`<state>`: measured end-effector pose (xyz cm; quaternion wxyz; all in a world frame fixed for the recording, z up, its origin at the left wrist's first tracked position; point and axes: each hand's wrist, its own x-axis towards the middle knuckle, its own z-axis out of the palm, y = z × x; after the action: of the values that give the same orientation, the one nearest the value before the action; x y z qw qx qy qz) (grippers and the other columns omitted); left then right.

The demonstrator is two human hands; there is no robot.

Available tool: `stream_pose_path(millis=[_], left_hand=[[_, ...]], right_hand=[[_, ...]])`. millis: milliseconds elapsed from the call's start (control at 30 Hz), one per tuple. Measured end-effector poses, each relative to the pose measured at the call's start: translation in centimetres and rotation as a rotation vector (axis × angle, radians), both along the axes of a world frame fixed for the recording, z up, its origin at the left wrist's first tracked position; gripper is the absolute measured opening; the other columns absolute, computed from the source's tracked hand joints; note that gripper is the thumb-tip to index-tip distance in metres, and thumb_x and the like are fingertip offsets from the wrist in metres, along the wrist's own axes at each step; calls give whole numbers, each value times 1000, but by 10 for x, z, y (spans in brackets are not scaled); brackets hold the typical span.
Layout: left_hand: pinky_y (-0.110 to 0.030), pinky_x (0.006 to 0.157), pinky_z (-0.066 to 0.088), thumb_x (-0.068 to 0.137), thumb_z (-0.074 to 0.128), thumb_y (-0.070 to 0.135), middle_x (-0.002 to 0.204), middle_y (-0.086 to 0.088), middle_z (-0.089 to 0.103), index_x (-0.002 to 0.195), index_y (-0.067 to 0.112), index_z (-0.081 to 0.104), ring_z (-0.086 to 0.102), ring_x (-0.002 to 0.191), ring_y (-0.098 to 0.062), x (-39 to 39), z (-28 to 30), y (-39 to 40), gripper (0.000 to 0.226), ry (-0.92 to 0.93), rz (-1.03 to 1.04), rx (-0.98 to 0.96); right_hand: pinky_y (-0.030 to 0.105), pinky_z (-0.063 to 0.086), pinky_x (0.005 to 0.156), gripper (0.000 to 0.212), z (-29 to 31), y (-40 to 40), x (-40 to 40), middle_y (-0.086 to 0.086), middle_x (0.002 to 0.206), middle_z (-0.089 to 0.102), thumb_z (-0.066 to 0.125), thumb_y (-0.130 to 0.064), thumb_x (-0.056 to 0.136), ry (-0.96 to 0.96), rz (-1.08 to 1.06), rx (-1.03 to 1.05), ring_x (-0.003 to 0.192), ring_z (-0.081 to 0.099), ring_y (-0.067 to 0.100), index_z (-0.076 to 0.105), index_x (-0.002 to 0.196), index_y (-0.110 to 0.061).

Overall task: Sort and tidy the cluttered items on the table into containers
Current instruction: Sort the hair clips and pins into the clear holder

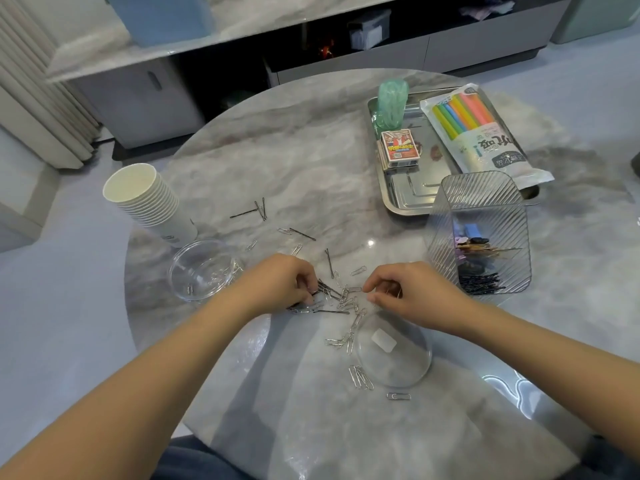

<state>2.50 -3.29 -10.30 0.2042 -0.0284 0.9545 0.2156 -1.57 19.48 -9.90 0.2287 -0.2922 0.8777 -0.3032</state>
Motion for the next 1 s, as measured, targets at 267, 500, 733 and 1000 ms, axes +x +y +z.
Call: stream_pose_path(millis=[267,500,733,1000], left_hand=[[-30,82,48,79,74,24,101,5,57,101,19,62,57,94,-14,0,-8,-1,26,55,55,-72],[-36,86,47,80,72,27,114,4,47,118,27,57,48,103,-14,-4,-17,7,41,144,-53,-116],[-25,66,38,84,60,2,92,4,46,95,13,66,53,90,-15,-15,-18,19,17,179,-81,-117],[-35,79,44,93,49,12,114,-4,45,109,11,53,39,111,-21,-12,-20,26,16,169,-290,-307]], right_hand=[[18,48,73,12,-1,0,4,-5,82,68,64,-23,86,15,12,-1,79,63,10,69,97,-21],[19,48,74,14,0,0,5,-6,83,67,63,-24,87,24,20,11,79,62,9,68,99,-21],[20,48,75,14,1,1,6,-6,82,67,63,-24,87,36,35,23,78,62,9,68,100,-20],[22,49,76,16,0,4,7,-6,81,66,62,-23,88,27,42,14,78,61,9,68,102,-19]])
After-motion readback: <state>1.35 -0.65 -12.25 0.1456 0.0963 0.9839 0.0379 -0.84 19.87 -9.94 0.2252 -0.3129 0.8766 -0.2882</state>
